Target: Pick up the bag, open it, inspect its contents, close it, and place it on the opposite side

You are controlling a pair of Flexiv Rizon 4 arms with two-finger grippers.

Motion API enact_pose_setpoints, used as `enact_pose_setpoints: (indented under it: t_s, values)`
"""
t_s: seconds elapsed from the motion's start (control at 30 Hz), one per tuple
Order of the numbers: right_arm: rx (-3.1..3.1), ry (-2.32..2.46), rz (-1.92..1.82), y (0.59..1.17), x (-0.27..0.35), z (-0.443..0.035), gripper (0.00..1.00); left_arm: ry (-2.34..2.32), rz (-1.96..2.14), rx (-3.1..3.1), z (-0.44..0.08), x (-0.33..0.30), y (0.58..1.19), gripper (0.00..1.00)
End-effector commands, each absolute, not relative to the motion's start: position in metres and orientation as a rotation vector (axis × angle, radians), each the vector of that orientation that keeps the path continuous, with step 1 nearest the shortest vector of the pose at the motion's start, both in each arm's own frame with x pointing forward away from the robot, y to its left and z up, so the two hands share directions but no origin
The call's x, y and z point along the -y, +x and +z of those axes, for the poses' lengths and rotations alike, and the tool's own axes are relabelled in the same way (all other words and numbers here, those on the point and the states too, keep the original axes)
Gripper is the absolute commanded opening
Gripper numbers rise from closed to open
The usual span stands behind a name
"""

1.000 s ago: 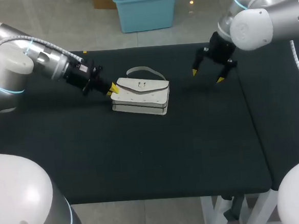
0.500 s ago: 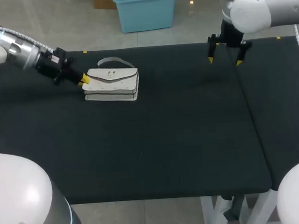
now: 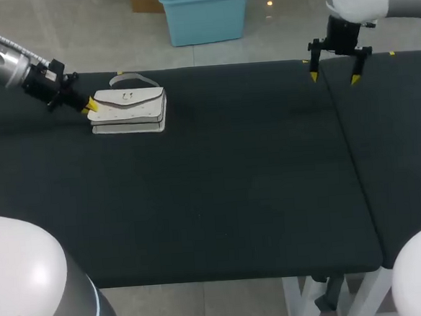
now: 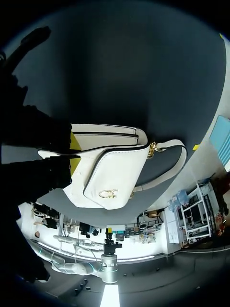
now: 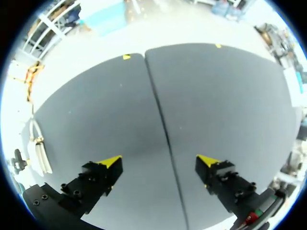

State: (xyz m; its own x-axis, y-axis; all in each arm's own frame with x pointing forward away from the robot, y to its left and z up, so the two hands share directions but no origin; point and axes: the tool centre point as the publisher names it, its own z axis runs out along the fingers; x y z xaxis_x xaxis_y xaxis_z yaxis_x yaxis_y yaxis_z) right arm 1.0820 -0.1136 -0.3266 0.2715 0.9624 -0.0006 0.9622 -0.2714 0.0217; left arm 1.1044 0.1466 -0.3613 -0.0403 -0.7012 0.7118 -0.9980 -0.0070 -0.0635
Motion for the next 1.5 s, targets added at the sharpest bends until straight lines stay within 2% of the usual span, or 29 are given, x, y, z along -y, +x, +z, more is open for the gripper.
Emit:
enact_pose_setpoints:
  t_s: [0.03,0.57,1.0,1.5]
  values:
    - [-1.883,2.511,0.014,1.079,0.115,-0.325,1.0,1.73,0.779,1.784,-0.365,-0.163,1.115,0.0]
    - [-1.883,2.511,0.014,1.079,0.115,-0.325,1.0,1.793,0.745,1.815,-0.352,-0.257,1.176,0.0]
    - [-1.883,2.511,0.014,1.079,0.115,-0.325,1.0,1.75,0.664,1.833,-0.357,-0.33,1.19,0.0]
    - [-1.883,2.511,0.014,1.079,0.115,-0.325,1.0,1.684,0.563,1.87,-0.365,-0.356,1.205,0.0]
